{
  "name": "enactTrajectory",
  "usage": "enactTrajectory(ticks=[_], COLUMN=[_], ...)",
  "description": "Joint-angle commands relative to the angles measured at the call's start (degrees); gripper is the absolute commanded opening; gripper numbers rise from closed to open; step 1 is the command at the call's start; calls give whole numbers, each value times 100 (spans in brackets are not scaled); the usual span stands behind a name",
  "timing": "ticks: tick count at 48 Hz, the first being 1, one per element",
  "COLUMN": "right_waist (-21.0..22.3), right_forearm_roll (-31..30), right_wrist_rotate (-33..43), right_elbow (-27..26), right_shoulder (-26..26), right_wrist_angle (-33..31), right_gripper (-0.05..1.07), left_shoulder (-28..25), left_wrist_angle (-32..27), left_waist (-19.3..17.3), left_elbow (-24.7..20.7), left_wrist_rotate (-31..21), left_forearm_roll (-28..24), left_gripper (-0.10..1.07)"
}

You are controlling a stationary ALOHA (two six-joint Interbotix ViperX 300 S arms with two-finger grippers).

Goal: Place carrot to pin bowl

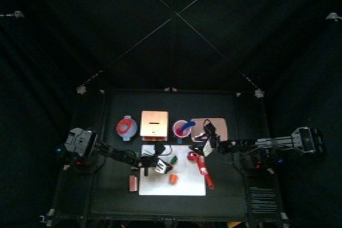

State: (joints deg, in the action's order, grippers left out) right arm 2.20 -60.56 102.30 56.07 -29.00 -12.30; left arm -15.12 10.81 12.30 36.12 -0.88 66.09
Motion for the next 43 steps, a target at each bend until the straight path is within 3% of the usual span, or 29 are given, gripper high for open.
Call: enactTrajectory(ticks=[1,11,20,29,43], right_waist=[18,18,18,18,18], right_forearm_roll=[9,53,53,53,53], right_wrist_rotate=[-9,-9,-9,-9,-9], right_elbow=[-53,-26,-9,44,62], right_shoulder=[-123,-123,-141,-167,-167], right_wrist_angle=[9,9,9,9,0], right_gripper=[102,102,102,102,102], left_shoulder=[26,448,1406,2681,4676], left_wrist_angle=[-79,-18,18,422,976], left_waist=[18,-44,-281,-642,-1626], left_elbow=[-18,97,519,1283,2689], left_wrist_rotate=[9,9,0,9,9], left_forearm_roll=[-70,-563,-1037,-1301,-1310], left_gripper=[72,71,71,71,71])
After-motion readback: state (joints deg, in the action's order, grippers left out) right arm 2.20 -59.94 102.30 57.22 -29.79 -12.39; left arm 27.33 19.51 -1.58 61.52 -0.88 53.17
